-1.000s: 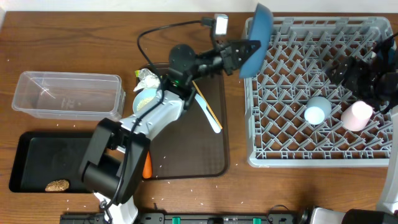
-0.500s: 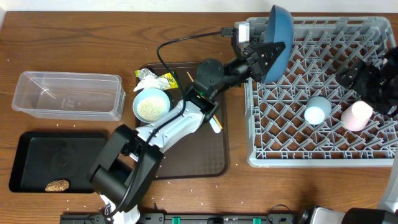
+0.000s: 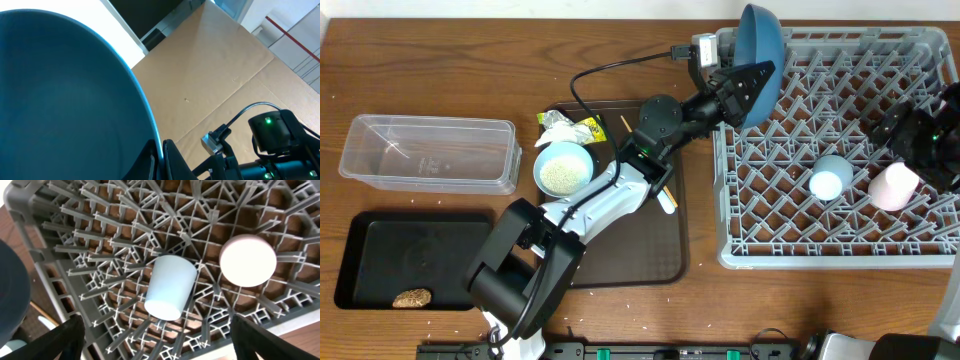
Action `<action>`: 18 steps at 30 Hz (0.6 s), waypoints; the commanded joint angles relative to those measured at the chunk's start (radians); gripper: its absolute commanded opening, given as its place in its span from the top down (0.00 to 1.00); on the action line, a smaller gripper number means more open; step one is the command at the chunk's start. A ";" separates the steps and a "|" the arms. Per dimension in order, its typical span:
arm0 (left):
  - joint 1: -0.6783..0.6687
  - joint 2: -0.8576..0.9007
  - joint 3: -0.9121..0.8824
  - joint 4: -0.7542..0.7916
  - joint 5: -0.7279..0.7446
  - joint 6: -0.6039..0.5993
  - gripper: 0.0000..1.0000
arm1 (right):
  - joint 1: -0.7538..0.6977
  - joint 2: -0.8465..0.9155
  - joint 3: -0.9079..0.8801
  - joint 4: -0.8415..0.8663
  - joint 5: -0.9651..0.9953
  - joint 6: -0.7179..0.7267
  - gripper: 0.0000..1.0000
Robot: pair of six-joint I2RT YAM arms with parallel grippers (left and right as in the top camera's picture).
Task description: Sort waste into correct bins and load items into the dishwasher rack
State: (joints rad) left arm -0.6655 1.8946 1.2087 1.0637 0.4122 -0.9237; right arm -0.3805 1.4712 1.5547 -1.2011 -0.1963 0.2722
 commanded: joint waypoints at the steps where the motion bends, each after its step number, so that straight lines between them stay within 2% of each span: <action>1: -0.014 0.003 0.041 0.016 0.027 0.013 0.94 | -0.010 0.003 0.001 0.040 0.101 -0.016 0.21; 2: -0.015 0.003 0.041 0.016 0.047 0.026 0.93 | -0.014 0.004 0.001 0.061 0.140 -0.011 0.22; 3: -0.014 0.003 0.041 0.016 0.063 0.037 0.94 | -0.020 0.008 0.001 0.082 0.189 0.005 0.28; 7: -0.014 0.003 0.041 0.016 0.117 0.067 0.94 | -0.078 0.049 0.001 0.175 0.313 0.092 0.55; 11: -0.014 0.003 0.041 0.016 0.123 0.074 0.94 | -0.175 0.124 0.001 0.306 0.320 0.130 0.85; 14: -0.014 0.003 0.041 0.016 0.127 0.074 0.94 | -0.243 0.189 0.001 0.365 0.320 0.136 0.95; 18: -0.014 0.003 0.041 0.016 0.130 0.086 0.94 | -0.317 0.297 0.001 0.430 0.307 0.110 0.99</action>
State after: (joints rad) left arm -0.6788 1.8946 1.2087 1.0641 0.5228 -0.8780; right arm -0.6609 1.7149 1.5547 -0.7918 0.0971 0.3859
